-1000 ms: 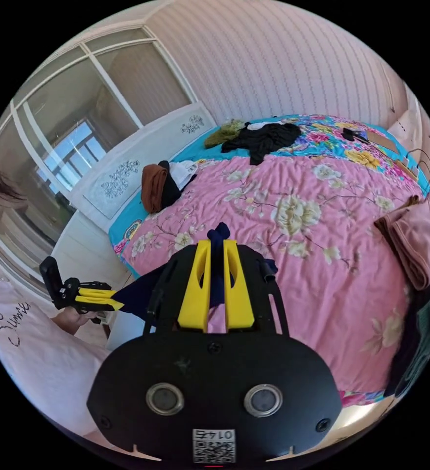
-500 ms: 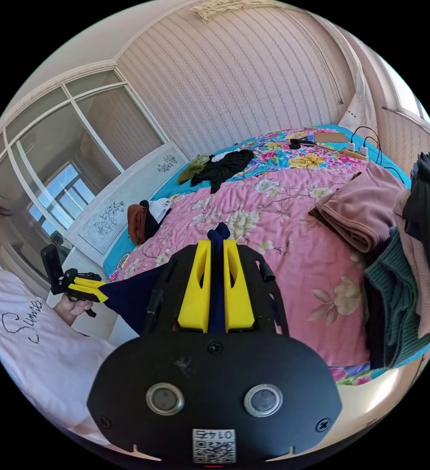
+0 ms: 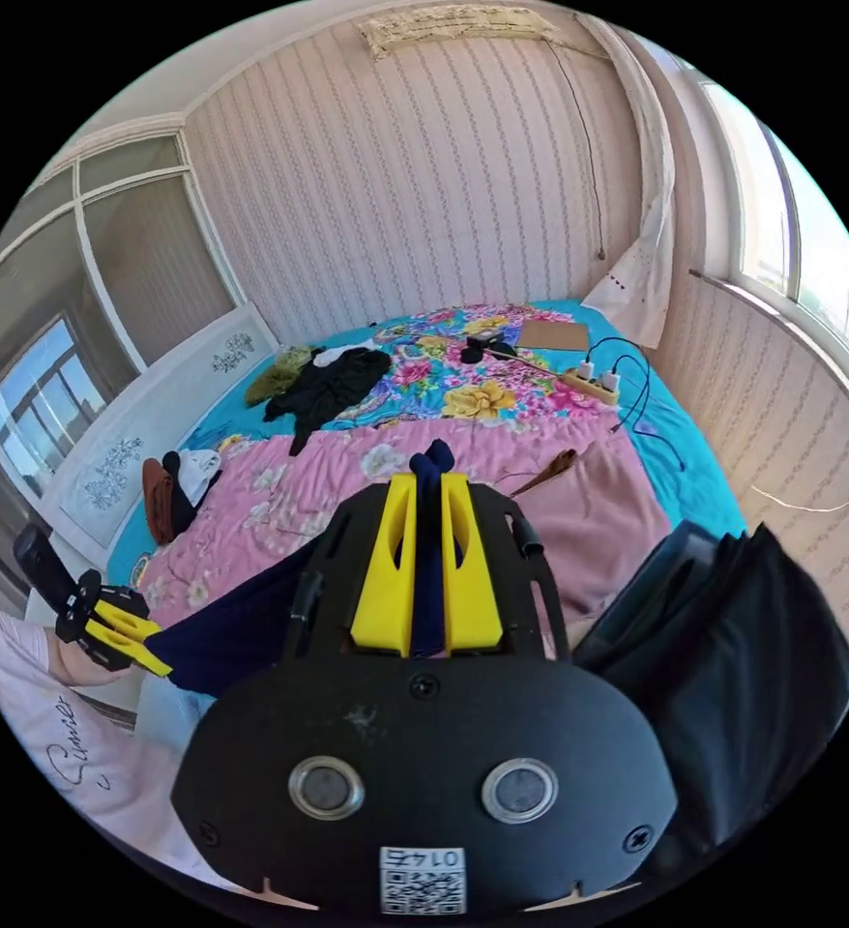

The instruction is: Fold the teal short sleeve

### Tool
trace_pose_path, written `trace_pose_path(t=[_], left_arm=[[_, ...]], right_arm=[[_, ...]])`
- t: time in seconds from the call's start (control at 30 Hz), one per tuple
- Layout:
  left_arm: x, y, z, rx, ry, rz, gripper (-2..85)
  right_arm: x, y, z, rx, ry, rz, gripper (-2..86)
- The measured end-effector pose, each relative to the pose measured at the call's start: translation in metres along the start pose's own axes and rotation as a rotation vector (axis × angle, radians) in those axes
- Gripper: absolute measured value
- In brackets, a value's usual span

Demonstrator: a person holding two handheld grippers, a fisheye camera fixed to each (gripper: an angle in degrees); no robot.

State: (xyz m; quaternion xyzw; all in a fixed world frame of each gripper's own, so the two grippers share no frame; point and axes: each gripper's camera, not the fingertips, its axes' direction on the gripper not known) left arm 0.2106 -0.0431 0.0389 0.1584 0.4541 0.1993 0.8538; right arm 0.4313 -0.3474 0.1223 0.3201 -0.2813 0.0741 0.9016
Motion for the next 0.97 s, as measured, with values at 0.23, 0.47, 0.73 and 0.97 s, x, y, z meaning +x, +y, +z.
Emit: trace_pose_path(t=[0.23, 0.47, 0.73, 0.97], left_arm=[[-0.178, -0.009, 0.143, -0.274, -0.201, -0.439, 5.6], [-0.211, 0.117, 0.048, -0.262, -0.098, -0.408, 4.7], [-0.11, 0.303, -0.194, -0.104, -0.565, -0.362, 4.4], [-0.092, 0.399, -0.305, -0.089, -0.819, -0.551, 5.1]], right_arm=[[0.078, -0.091, 0.1, -0.354, 0.22, 0.216, 14.5], [-0.018, 0.002, 0.14, -0.189, -0.001, -0.011, 12.3], [-0.217, 0.191, 0.185, -0.3, -0.221, -0.183, 12.8], [-0.364, 0.225, 0.215, -0.245, -0.394, -0.484, 15.6]])
